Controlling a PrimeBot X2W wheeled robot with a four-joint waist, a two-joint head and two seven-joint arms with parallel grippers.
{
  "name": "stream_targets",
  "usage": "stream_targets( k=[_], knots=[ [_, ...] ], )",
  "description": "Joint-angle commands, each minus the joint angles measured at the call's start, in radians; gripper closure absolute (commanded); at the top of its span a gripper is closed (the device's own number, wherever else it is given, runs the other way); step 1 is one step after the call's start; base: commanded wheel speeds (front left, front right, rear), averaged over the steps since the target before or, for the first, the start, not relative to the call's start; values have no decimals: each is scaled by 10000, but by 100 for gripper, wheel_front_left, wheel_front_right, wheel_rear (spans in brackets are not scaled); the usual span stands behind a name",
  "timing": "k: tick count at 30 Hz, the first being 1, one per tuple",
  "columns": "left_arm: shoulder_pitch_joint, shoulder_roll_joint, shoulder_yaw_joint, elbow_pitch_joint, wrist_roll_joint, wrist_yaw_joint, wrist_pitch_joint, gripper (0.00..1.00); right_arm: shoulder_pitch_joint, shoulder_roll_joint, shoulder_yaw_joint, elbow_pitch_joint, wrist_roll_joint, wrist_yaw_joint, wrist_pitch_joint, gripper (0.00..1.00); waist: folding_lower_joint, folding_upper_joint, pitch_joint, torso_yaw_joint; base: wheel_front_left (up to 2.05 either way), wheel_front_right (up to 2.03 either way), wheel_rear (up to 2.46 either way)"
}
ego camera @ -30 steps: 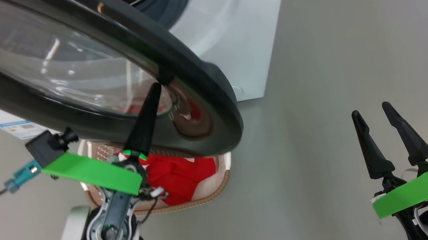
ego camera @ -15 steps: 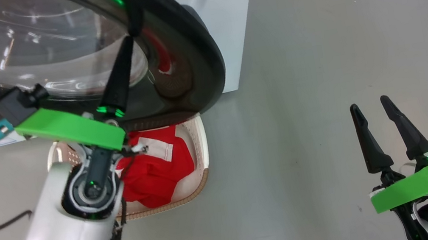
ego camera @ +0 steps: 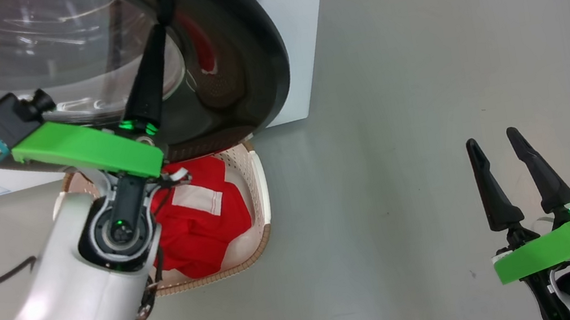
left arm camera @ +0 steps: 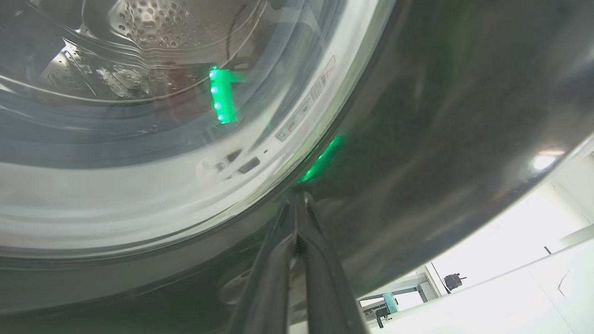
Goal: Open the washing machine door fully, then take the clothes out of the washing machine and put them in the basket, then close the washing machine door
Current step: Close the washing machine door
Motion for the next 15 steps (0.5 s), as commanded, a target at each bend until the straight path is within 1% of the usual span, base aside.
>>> stream_targets(
  k=[1,3,4,5,6,12,15],
  knots=[
    [-150,345,88,-183,-171,-69,-143,82,-182,-1,206,-250,218,75,-63,0,0,-1,-26,51,0,0,0],
    [17,385,-2,-162,-262,-69,-223,58,-149,-1,183,-239,194,75,-63,0,0,-1,-69,106,0,0,0],
    [122,394,-29,-147,-323,-69,-271,38,-137,-1,172,-231,178,75,-63,0,0,-1,-96,140,0,0,0],
    [243,390,-61,-154,-399,-69,-296,7,-120,-1,154,-221,159,75,-63,0,0,-1,-137,182,0,0,0],
    [383,387,-93,-182,-491,-69,-289,0,-105,-1,139,-213,142,75,-63,0,0,-1,-179,223,0,0,0],
    [1183,524,-272,-238,-613,-69,-434,0,-22,-1,90,-171,17,75,-63,0,0,-1,-397,456,0,0,0],
    [1669,684,-452,-359,-474,-69,-661,0,33,-1,32,-149,-72,75,-63,0,0,-1,-526,615,0,0,0]
  ],
)
